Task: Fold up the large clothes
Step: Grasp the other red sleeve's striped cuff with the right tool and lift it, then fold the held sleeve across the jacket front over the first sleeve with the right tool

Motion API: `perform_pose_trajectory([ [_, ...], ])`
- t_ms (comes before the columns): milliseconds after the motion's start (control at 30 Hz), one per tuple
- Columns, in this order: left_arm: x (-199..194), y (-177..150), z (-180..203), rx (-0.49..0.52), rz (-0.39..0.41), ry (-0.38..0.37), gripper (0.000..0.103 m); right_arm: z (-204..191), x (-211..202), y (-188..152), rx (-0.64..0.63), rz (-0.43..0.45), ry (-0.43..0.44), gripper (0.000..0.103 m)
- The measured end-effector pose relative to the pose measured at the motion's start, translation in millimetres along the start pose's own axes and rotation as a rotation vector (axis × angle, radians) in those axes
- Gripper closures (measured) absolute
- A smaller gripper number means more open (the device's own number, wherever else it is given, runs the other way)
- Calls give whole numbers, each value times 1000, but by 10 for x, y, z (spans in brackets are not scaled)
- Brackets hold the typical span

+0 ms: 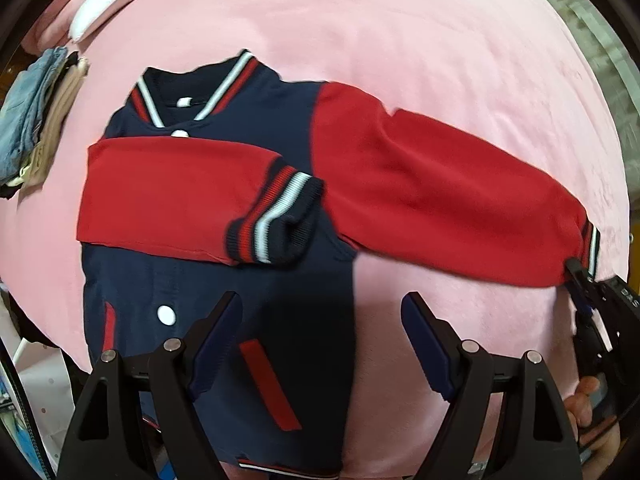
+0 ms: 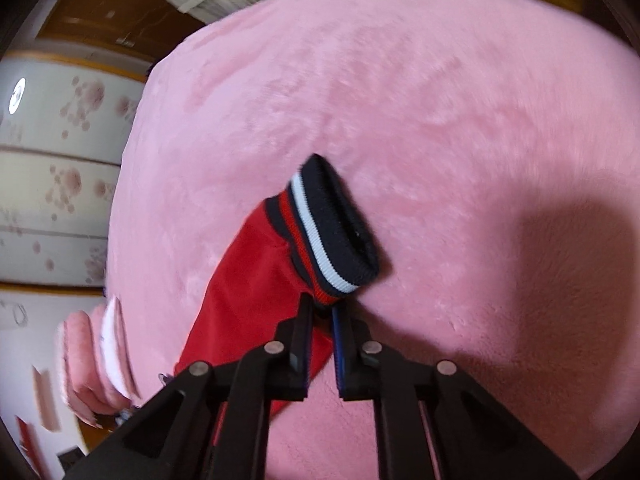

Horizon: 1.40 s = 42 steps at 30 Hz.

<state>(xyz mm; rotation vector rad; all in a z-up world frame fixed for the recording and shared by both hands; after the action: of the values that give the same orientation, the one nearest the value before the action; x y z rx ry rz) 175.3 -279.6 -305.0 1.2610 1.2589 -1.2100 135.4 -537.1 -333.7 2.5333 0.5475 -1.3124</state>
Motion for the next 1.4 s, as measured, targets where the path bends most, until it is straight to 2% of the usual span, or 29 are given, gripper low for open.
perform_pose_trajectory([
  [167,-102,19,-317,-44,33,-10,23,-422,-239,-1,-133,97,36,96],
  [367,-237,-15,-801,-69,90,-19,23,-1177,-589,-182,-361,221,57,96],
  [567,-349,-95,-1629,-108,143,-11,23,-1842,-778,-719,-552,301,53,96],
  [667,-377,-126,-2074,-133,163,4,23,-2151,-746,-1105,-652,324,43,96],
  [800,-334,-167,-2571,-165,182,11,23,-2310,-537,-1641,-730,273,54,96],
  [967,-179,-224,-3036,-169,182,26,23,-2425,99,-2344,-849,156,0,95],
  [1067,-27,-255,-3200,-159,163,6,23,-2320,521,-2656,-905,84,-40,93],
  [1200,75,-306,-3213,-134,141,-30,23,-2144,960,-2977,-972,8,-123,92],
  [1267,69,-309,-3175,-110,152,-44,23,-2098,1009,-3034,-983,-6,-122,89],
  [1367,78,-283,-3067,-69,159,-64,23,-2054,976,-3063,-981,-33,-88,76],
  [1400,74,-261,-3008,-52,159,-77,23,-2036,934,-3053,-971,-43,-72,67],
])
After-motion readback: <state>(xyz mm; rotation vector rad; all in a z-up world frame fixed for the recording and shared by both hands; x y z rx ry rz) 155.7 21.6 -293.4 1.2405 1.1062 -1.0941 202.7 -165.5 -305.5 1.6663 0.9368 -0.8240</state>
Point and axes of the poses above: each gripper's, at about its wrist camera, not at the fingertips, and x roughly the way its jaws point, z to its right, y to its top, the point moved 8 cm from there along x, roughly the way its jaws point, and after that the axes turned 6 degrees about -z, right-handed, at the moved point
